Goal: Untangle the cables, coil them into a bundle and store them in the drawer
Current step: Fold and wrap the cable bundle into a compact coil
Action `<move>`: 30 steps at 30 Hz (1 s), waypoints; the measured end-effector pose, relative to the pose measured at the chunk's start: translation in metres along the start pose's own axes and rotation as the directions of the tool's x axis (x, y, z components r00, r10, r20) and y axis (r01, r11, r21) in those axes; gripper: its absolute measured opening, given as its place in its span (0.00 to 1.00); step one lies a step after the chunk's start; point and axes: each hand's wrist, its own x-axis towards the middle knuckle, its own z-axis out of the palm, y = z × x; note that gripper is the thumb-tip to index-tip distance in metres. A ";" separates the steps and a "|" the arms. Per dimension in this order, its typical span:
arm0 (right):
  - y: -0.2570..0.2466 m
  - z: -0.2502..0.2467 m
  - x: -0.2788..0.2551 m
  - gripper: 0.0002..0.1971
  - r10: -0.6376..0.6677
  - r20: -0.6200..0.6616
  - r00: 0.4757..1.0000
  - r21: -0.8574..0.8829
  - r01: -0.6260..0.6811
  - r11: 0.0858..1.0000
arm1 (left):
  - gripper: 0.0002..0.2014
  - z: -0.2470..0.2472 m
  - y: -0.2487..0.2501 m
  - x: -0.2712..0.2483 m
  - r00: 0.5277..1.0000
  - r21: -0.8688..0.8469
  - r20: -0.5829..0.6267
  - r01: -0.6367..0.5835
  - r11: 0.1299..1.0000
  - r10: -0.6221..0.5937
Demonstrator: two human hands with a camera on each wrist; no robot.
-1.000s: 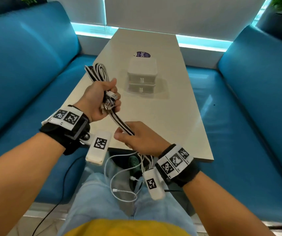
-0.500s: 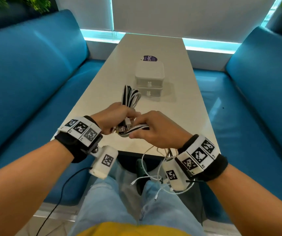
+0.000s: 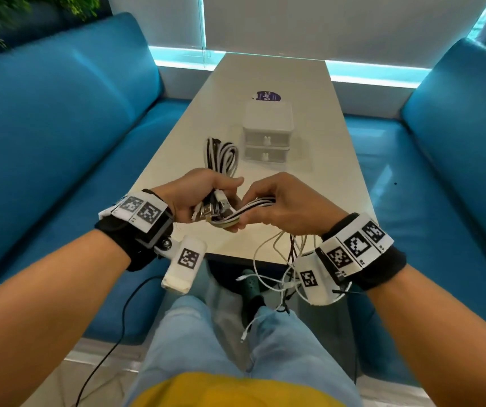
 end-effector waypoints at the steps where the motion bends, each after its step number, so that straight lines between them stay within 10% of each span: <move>1: 0.000 0.000 0.000 0.07 0.003 0.009 1.000 -0.009 -0.003 1.000 | 0.17 -0.001 -0.001 0.001 1.000 -0.022 0.003 0.003 1.000 -0.003; 19: 0.011 0.003 0.005 0.27 0.116 -0.191 0.975 -0.061 -0.130 0.990 | 0.26 0.005 -0.026 0.013 0.968 0.198 0.249 -0.071 0.978 0.020; 26: 0.007 -0.006 0.012 0.32 0.077 0.036 0.996 -0.161 -0.070 0.985 | 0.15 0.012 -0.037 0.008 0.991 0.366 0.129 -0.087 0.926 0.043; 30: 0.014 -0.001 0.017 0.30 0.105 0.036 0.994 -0.284 -0.090 0.955 | 0.18 0.013 -0.035 0.013 0.986 0.663 -0.101 -0.033 0.748 0.132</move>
